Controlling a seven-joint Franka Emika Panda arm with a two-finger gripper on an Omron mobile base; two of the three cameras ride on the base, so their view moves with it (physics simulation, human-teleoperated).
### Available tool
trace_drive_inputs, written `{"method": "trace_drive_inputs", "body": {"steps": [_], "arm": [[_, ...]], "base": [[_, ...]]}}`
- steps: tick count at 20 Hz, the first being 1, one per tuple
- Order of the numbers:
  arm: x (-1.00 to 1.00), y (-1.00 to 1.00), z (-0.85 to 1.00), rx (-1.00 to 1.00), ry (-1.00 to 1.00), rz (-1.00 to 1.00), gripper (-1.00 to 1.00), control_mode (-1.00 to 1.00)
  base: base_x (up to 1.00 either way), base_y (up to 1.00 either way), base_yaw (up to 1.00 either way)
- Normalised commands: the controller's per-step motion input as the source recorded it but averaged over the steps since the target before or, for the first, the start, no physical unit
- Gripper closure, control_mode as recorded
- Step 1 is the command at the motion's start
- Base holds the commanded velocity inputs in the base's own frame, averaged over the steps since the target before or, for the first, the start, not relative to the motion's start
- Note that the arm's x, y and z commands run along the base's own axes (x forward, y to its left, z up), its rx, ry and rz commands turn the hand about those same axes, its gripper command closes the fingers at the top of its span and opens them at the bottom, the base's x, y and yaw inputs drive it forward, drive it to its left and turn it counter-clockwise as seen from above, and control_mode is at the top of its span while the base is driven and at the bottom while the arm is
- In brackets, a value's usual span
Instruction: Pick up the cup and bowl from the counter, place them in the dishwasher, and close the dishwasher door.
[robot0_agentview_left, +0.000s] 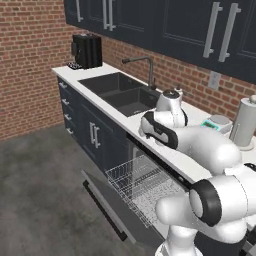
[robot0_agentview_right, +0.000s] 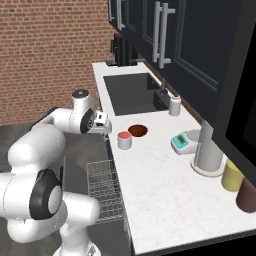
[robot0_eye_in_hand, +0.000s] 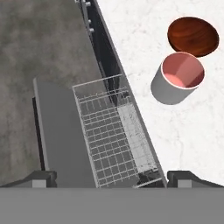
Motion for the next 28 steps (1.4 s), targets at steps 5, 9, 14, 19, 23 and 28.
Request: {"method": "trace_drive_inputs", "body": {"steps": [5,9,14,19,23,28], "arm": [[0.37,-0.52,-0.27,0.00,0.08,0.05,-1.00,-1.00],[0.26,-0.22,-0.22,0.00,0.00,0.06,-1.00,-1.00],[0.25,-0.07,-0.26,-0.01,0.00,0.03,-1.00,-1.00],[0.32,0.00,-0.08,0.00,0.01,0.00,-1.00,-1.00],[0.39,0.00,-0.13,0.00,0.01,0.00,-1.00,-1.00],[0.38,0.00,-0.29,0.00,0.06,0.00,-1.00,-1.00]], "base": [[0.00,0.00,0.00],[0.00,0.00,0.00],[0.00,0.00,0.00],[0.00,0.00,0.00],[0.00,0.00,0.00],[0.00,0.00,0.00]]}}
